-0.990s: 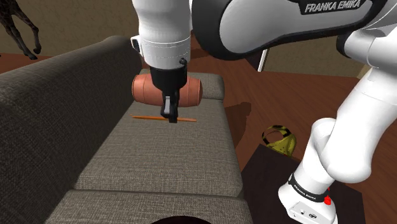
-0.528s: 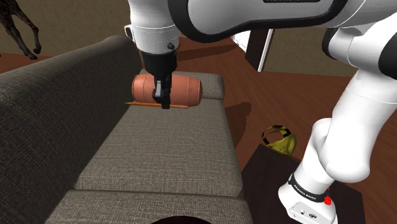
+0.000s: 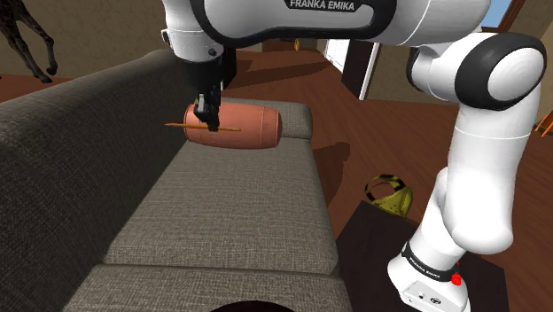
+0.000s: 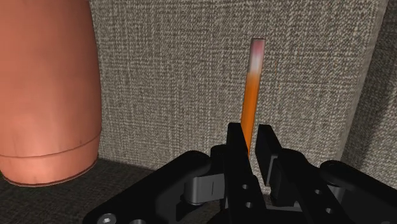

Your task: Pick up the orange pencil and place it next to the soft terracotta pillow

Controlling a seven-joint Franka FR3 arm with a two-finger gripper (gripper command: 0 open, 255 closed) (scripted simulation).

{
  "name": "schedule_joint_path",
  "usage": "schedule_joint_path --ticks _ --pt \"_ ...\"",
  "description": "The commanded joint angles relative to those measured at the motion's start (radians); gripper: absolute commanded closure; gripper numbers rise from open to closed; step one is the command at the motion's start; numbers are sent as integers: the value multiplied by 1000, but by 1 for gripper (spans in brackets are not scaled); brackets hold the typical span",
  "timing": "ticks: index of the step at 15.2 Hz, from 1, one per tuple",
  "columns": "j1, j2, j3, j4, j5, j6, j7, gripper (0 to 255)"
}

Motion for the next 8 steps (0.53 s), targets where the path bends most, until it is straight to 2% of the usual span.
schedule_joint_path --ticks 1,4,8 --pt "-3 64 -13 90 -23 -23 -33 255" --pt "6 182 -33 262 -62 -70 -82 255" --pt "-13 154 -32 164 -51 -1 -68 255"
